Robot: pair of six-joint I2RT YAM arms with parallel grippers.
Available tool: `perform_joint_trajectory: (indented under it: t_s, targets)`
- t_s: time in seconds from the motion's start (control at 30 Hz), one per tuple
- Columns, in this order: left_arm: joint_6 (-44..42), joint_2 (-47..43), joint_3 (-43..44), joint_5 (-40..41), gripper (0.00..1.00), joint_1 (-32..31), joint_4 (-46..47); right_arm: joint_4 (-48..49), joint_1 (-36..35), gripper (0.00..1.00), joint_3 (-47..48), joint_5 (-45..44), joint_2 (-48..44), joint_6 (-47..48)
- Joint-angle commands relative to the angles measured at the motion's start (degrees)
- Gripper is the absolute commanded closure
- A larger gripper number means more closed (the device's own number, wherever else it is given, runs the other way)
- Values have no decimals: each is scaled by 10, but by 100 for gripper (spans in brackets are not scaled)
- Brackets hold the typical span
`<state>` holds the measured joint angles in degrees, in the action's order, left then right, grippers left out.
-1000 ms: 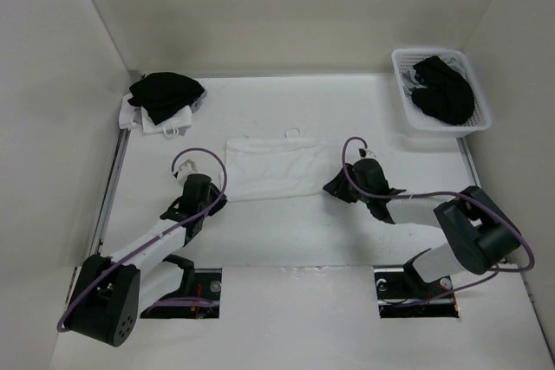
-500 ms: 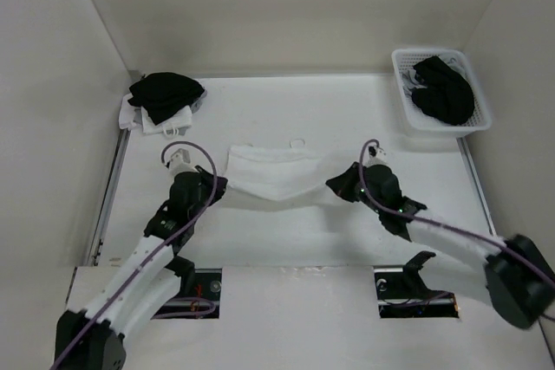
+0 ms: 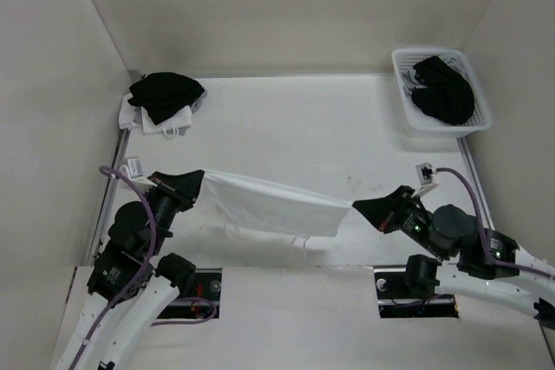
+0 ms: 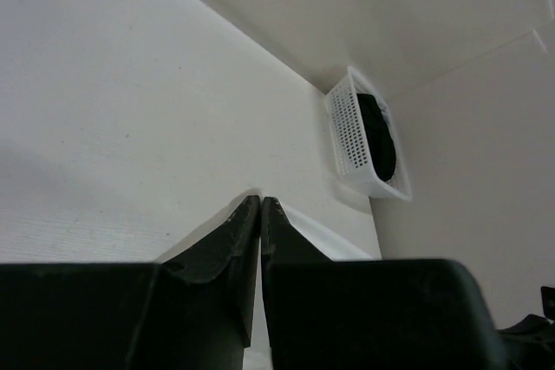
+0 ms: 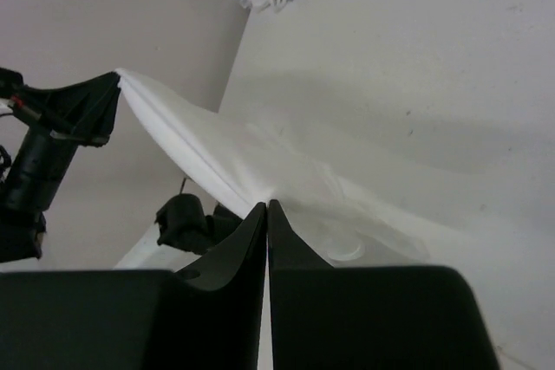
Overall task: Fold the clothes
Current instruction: Fold the tank top
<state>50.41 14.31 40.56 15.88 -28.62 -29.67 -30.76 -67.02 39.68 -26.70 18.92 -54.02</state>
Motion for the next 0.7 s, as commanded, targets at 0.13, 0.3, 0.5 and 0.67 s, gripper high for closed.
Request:
perform_joint_trajectory:
  t_s: [0.13, 0.3, 0.5, 0.67]
  targets:
    - [-1, 82, -92, 12, 98, 7, 41, 18, 49, 94, -11, -49, 154, 36]
    - [-32, 272, -151, 8, 97, 56, 257, 255, 322, 94, -72, 215, 288, 101]
    - [-4, 450, -111, -51, 98, 79, 407, 339, 318, 83, -72, 258, 392, 97]
    - [-11, 430, -118, -49, 97, 97, 397, 362, 205, 67, -134, 246, 404, 46]
